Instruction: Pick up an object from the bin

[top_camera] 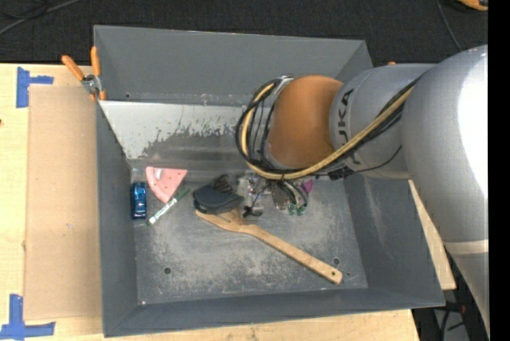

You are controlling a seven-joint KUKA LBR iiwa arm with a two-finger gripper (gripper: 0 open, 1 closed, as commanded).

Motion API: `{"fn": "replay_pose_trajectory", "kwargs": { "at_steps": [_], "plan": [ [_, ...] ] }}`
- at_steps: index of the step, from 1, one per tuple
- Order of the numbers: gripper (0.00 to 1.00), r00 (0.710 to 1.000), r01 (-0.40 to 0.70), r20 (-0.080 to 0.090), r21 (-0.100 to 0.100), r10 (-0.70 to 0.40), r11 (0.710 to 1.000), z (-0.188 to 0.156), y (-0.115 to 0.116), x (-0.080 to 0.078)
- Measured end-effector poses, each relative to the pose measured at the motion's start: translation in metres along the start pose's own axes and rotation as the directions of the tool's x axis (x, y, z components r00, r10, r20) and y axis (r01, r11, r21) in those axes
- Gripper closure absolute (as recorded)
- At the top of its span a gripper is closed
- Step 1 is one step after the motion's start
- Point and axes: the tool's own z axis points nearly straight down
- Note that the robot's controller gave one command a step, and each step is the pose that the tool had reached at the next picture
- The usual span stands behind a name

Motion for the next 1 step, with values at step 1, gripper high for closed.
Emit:
{"fn": "replay_pose_trajectory", "kwargs": {
  "at_steps": [1],
  "plan": [
    [1.0,1.0,-0.013,-0.004,-0.001,0.013,1.0,-0.0749,0.001,-0.0032]
  ]
}}
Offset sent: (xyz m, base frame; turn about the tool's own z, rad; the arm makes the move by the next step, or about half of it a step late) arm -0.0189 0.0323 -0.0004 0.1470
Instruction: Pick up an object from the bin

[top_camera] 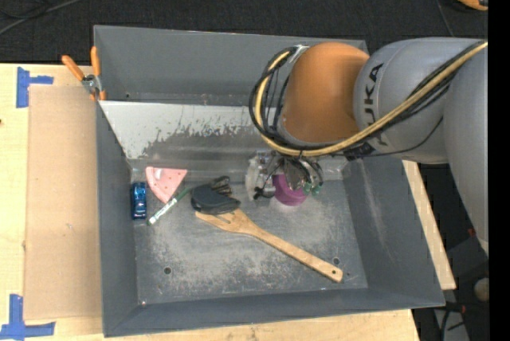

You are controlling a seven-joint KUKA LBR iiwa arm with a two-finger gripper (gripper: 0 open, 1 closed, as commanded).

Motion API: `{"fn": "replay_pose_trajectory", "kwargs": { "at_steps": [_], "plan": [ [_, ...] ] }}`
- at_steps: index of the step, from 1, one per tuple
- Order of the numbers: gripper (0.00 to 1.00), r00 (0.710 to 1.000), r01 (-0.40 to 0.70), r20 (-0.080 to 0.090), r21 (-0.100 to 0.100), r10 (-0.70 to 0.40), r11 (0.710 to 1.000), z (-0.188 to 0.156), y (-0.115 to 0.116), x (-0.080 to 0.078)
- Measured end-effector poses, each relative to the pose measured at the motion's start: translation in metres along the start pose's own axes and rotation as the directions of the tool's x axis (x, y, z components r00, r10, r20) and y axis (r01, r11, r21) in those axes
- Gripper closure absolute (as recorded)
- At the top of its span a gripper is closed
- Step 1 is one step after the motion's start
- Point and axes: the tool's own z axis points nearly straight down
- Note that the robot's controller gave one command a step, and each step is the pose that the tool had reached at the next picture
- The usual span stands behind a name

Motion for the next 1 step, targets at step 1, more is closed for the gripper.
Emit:
{"fn": "replay_pose_trajectory", "kwargs": {
  "at_steps": [1],
  "plan": [
    [1.0,0.997,-0.076,0.006,-0.001,0.076,0.997,0.022,0.0176,0.0073]
  ]
}}
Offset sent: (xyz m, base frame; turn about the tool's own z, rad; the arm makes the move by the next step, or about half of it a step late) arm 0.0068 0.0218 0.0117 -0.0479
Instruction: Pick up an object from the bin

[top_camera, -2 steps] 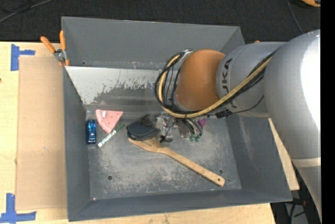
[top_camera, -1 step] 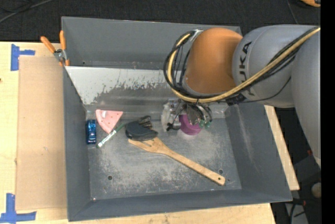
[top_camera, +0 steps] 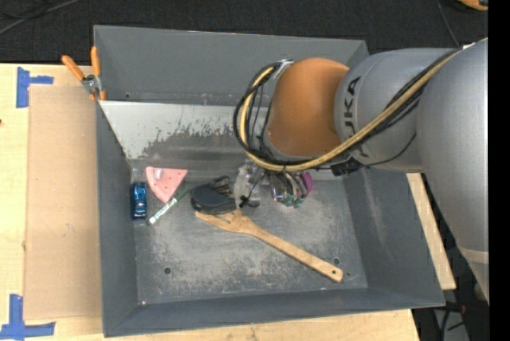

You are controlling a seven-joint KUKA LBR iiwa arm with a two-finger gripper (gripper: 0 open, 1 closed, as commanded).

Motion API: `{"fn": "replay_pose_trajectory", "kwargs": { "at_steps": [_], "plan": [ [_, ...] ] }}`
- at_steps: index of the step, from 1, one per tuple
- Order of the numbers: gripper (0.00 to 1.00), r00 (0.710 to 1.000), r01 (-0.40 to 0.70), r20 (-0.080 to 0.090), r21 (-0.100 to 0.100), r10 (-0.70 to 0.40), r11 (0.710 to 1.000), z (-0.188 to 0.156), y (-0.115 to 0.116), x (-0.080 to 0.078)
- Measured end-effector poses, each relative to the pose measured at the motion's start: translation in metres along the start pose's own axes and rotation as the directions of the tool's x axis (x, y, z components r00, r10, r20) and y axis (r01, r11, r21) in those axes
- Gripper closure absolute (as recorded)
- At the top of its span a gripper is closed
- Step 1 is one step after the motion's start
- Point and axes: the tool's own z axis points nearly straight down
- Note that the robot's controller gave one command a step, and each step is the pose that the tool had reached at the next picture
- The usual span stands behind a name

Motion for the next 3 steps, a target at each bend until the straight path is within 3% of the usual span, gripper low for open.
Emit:
{"fn": "replay_pose_trajectory", "kwargs": {
  "at_steps": [1,2,3],
  "plan": [
    [1.0,0.999,0.037,-0.009,0.002,-0.037,0.999,0.012,0.003,-0.002],
    [0.0,0.997,-0.079,-0.01,0.001,0.079,0.997,0.048,0.037,-0.02],
    [0.0,0.997,-0.078,-0.009,0.001,0.078,0.997,0.048,0.037,-0.02]
  ]
}}
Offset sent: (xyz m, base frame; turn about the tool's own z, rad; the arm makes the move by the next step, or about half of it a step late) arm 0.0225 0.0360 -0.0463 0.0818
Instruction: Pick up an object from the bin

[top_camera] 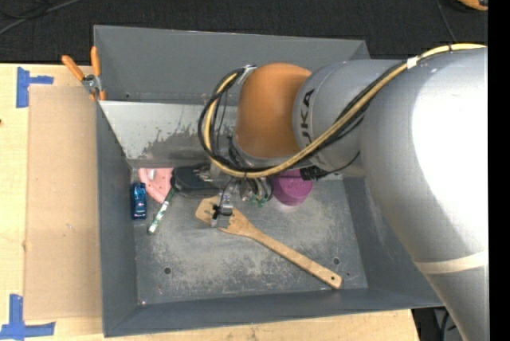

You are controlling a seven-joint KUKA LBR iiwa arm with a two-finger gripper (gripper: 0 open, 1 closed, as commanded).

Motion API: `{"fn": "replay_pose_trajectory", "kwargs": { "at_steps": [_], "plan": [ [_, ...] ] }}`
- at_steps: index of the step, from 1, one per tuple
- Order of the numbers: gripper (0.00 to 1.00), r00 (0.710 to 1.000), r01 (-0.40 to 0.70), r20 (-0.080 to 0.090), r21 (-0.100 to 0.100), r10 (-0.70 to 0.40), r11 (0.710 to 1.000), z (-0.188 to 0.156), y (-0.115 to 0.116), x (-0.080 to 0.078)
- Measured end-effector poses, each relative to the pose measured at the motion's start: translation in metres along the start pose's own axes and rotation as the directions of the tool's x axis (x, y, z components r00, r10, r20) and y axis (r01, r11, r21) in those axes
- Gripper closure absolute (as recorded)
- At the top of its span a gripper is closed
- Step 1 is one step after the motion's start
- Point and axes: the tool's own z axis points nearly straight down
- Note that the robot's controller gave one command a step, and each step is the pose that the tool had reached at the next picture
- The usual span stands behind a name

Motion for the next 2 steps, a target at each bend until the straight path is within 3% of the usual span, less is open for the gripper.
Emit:
{"fn": "replay_pose_trajectory", "kwargs": {
  "at_steps": [1,2],
  "plan": [
    [1.0,0.997,-0.071,0.003,-0.002,0.071,0.997,0.0048,-0.0128,-0.0018],
    [1.0,0.998,-0.07,0.003,-0.002,0.07,0.998,0.0047,-0.0128,-0.0019]
  ]
}}
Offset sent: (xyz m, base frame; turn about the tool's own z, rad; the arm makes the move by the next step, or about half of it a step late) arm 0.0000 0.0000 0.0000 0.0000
